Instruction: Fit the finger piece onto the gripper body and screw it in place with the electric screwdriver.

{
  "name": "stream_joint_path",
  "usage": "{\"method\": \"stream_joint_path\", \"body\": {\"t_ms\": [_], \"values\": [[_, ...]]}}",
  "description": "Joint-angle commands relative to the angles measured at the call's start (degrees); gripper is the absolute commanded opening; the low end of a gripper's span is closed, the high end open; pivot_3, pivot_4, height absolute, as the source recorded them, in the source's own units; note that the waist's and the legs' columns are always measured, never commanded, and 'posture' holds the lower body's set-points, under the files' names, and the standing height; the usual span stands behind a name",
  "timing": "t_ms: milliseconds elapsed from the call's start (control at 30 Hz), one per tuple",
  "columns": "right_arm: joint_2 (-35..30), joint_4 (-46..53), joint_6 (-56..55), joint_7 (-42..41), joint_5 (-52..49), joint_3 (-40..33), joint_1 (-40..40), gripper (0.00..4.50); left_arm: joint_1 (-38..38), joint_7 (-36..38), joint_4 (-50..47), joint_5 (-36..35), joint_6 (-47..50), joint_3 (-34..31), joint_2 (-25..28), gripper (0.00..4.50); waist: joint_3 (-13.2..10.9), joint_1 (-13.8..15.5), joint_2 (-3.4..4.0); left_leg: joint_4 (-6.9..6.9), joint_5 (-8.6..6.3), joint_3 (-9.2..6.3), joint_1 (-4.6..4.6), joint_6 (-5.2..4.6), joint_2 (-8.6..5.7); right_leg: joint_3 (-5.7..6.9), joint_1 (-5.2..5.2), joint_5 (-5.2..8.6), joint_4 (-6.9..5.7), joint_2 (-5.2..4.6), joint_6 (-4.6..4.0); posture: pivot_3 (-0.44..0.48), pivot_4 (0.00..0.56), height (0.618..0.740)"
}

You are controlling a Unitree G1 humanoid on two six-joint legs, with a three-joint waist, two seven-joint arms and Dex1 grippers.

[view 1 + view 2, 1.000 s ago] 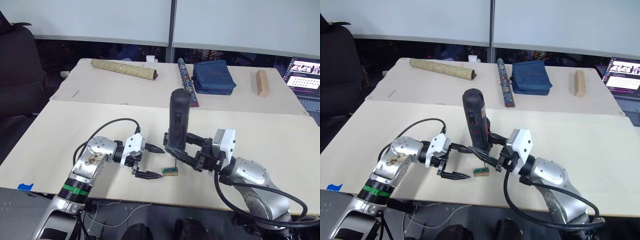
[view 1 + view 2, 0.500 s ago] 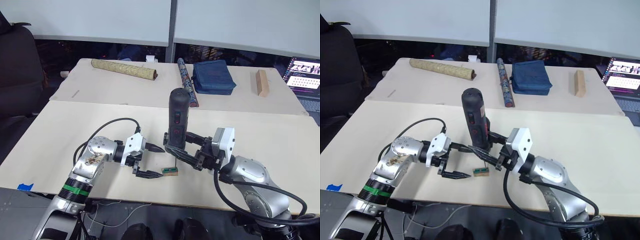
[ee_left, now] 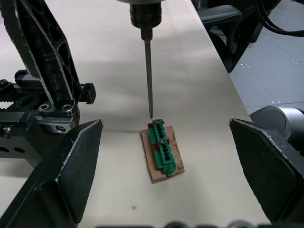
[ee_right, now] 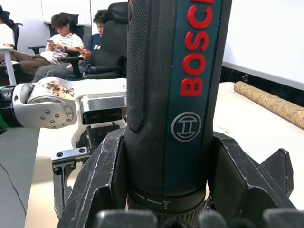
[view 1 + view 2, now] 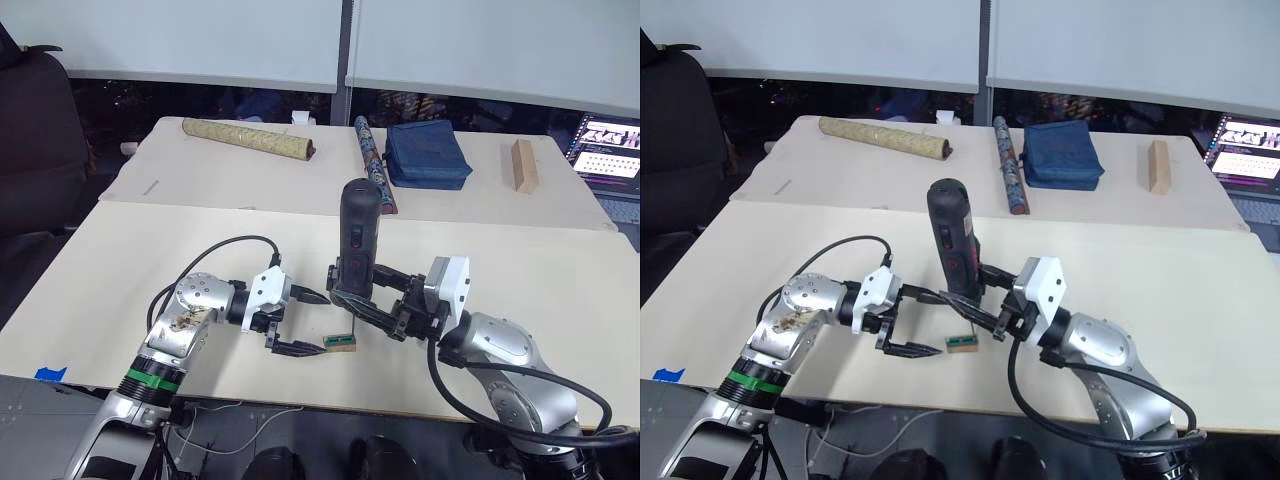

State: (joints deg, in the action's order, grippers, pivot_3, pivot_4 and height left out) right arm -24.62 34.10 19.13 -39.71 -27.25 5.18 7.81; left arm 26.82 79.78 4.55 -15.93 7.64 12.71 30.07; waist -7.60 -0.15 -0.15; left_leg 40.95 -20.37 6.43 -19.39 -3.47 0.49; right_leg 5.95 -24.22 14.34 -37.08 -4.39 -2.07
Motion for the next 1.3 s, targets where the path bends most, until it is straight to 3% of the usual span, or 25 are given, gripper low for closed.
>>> {"method": "stream_joint_path", "body": {"t_ms": [33,1300], "values": [[-0.11,3.25,-1.71,0.01,-1.52,-1.66,0.69,1.94,0.32,0.41,-0.01,-0.32,-1.64,0.53,-0.35,4.50,0.00,0.00,0.00,0.00,0.00,0.00,0.00,0.00,0.00,0.00,0.00,0.00,0.00,0.00,0.00,0.000,0.150,0.740],[-0.86,3.37,-0.74,0.29,-2.86,-1.13,-0.07,1.94,0.26,1.53,5.91,0.34,-8.29,1.45,-0.97,4.50,0.00,0.00,0.00,0.00,0.00,0.01,0.01,0.00,0.00,0.00,0.00,0.00,0.00,0.00,0.00,0.000,0.150,0.740]]}}
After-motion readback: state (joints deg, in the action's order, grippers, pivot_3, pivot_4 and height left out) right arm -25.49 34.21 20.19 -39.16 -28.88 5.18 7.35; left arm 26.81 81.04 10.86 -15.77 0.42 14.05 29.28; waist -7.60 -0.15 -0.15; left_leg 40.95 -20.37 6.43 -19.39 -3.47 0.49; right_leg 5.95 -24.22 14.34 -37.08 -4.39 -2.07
